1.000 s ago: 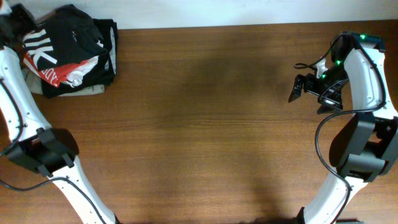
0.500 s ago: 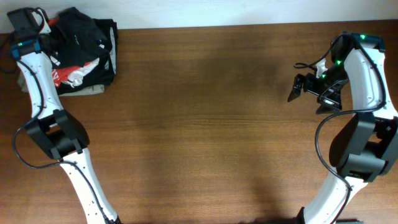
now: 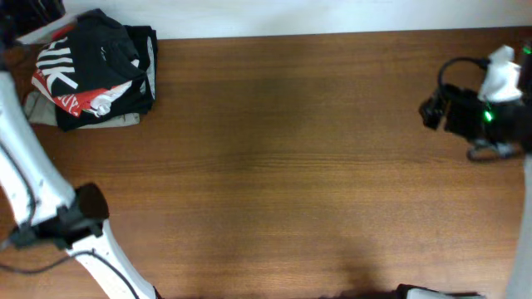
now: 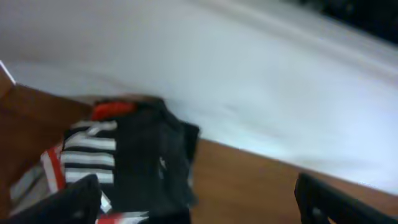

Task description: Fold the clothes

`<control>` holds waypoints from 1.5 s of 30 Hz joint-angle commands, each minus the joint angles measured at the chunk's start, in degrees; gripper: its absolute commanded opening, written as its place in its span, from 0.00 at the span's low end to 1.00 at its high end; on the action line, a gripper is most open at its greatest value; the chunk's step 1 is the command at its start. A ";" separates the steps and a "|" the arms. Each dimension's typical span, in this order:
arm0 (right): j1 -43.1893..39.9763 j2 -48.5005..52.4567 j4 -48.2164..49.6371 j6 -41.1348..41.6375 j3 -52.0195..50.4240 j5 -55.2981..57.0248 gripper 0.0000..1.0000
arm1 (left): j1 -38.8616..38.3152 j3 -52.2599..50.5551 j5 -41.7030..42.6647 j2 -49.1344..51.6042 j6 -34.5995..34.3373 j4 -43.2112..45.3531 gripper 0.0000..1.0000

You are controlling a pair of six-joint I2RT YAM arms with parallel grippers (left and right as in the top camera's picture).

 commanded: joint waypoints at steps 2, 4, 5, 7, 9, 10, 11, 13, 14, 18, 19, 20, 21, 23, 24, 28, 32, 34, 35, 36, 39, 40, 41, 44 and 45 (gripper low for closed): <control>0.35 -8.96 -3.41 0.42 -0.26 2.27 0.99 | 0.00 -0.15 3.43 -2.73 0.28 -8.79 0.99; 0.35 -14.27 -5.16 0.26 -1.36 2.27 0.99 | 0.00 -0.20 3.41 -2.67 0.28 -12.55 0.99; 0.35 -17.81 -5.97 0.26 -2.86 2.29 0.99 | 0.00 -0.24 3.41 -2.60 0.28 -14.84 0.99; 0.35 -22.23 -6.56 0.28 -4.96 2.75 0.99 | 0.00 -0.24 3.32 -2.60 0.26 -16.59 0.99; 0.35 -26.58 -8.04 0.28 -6.88 3.74 0.99 | 0.00 -0.24 3.23 -2.60 0.28 -17.51 0.99; 0.35 -27.41 -8.98 0.28 -6.97 3.69 0.98 | 0.00 -0.24 3.23 -2.60 0.28 -17.73 0.99; 0.35 -28.44 -10.32 0.31 -6.97 3.48 0.99 | 0.02 -0.24 3.23 -2.60 0.28 -17.86 0.99; 0.35 -30.58 -11.54 0.28 -6.99 3.52 0.99 | 0.02 -0.24 3.23 -2.60 0.28 -17.81 0.99; 0.35 -31.04 -11.61 0.28 -6.99 3.54 0.99 | 0.02 -0.24 3.23 -2.60 0.28 -17.84 0.99; 0.35 -31.85 -11.69 0.28 -6.99 3.54 0.99 | 0.02 -0.24 3.23 -2.60 0.28 -17.84 0.99; 0.35 -31.80 -11.69 0.28 -7.02 3.54 0.99 | 0.02 -0.24 3.23 -2.60 0.28 -17.84 0.99; 0.35 -31.80 -11.69 0.28 -7.02 3.54 0.99 | 0.02 -0.24 3.23 -2.60 0.28 -17.81 0.99; 0.42 -31.80 -11.69 0.28 -7.02 3.52 0.99 | 0.02 -0.24 3.23 -2.60 0.28 -17.84 0.99; 3.56 -31.82 -11.69 0.28 -7.02 3.54 0.99 | 0.02 -0.24 3.23 -2.60 0.28 -17.81 0.99; 5.92 -31.85 -11.69 0.28 -7.02 3.54 0.99 | 0.02 -0.24 3.23 -2.60 0.28 -17.84 0.99; 13.57 -33.40 -11.19 0.26 -7.04 5.86 0.99 | 0.02 -0.24 3.23 -2.60 0.28 -17.81 0.99; 16.55 -37.75 -3.41 0.24 -10.51 7.69 0.99 | 0.02 -0.24 3.23 -2.60 0.28 -17.81 0.99; 16.92 -41.51 2.14 0.24 -16.52 8.52 0.99 | 0.02 -0.24 3.23 -2.60 0.28 -17.84 0.99; 16.92 -43.89 4.92 0.24 -20.76 8.52 0.99 | 0.02 -0.24 3.23 -2.60 0.28 -17.81 0.99; 16.94 -47.06 8.85 0.24 -26.62 8.52 0.99 | 0.02 -0.24 3.23 -2.60 0.28 -17.84 0.99; 17.14 -54.18 18.97 0.22 -40.28 8.55 0.99 | 0.02 -0.24 3.23 -2.60 0.28 -17.81 0.99; 17.62 -57.31 24.06 0.22 -46.64 8.72 0.99 | 0.02 -0.24 3.23 -2.60 0.28 -17.81 0.99; 18.03 -59.84 28.39 0.24 -51.63 8.72 0.99 | 0.02 -0.24 3.23 -2.60 0.28 -17.81 0.99; 18.93 -67.56 43.34 0.26 -68.06 8.46 0.99 | 0.02 -0.24 3.23 -2.60 0.28 -17.81 0.99; 19.12 -69.00 47.19 0.26 -71.52 8.46 0.99 | 0.02 -0.24 3.23 -2.60 0.28 -17.84 0.99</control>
